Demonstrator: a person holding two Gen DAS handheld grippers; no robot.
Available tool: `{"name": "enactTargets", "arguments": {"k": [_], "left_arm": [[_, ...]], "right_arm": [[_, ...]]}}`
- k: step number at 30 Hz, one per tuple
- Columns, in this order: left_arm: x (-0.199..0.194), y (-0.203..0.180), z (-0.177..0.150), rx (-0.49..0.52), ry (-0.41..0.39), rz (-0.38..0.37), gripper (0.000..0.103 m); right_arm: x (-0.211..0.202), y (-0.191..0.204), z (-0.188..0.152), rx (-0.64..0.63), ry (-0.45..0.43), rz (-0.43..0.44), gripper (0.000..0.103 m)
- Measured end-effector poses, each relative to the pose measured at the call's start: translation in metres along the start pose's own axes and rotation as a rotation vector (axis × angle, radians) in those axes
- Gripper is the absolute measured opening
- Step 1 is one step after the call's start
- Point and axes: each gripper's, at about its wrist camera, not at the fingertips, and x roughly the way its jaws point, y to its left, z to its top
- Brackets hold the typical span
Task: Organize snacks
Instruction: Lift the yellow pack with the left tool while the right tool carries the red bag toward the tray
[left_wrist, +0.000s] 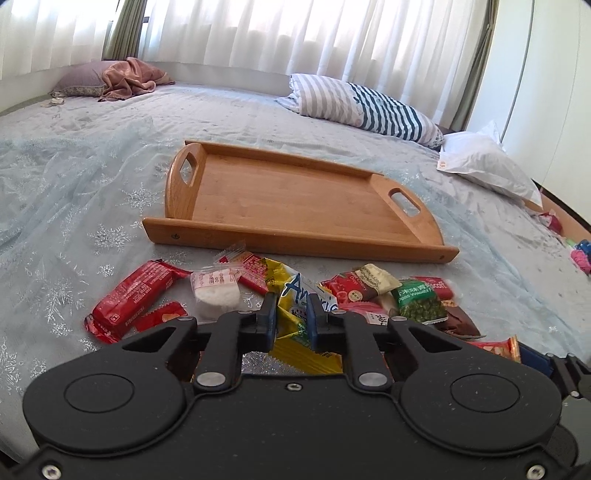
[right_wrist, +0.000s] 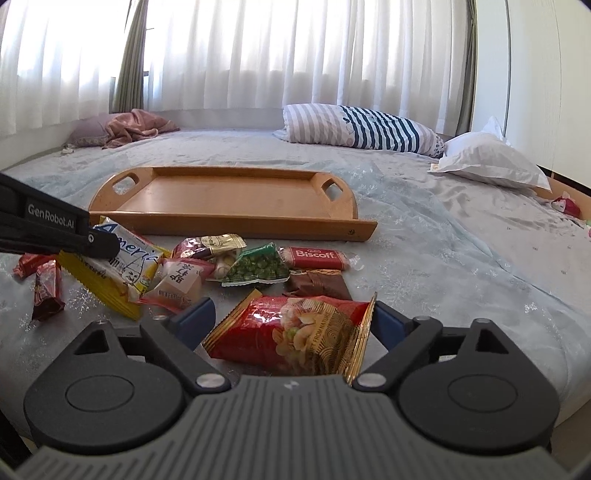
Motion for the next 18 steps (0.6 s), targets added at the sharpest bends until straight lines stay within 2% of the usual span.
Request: {"name": "enactTargets", "arguments": {"k": [2,3,7,18], "left_arm": [[-0.002,0.002,0.002,-0.008,0.001,-0.005,0.014],[-0.002,0.002,0.003,-0.010,0.001,-0.006,0.014],[-0.006,0.006,0.007,-0.033,0.002,-0.022,0.013],[-0.002,0.007,0.035,-0.072,-0.015,-0.083,0.013]], "right_arm": [[0.000,0.000,0.000,-0.012,0.005,0.010,0.082],[-0.001,0.000,0.001,-0.010,0.004,0.013,0.074],[-0.002,-0.004,0.003,0.002,0.004,0.042,0.071],[0.000,-0.023,0.023,0.070,-0.054,0.044,0.072]]}}
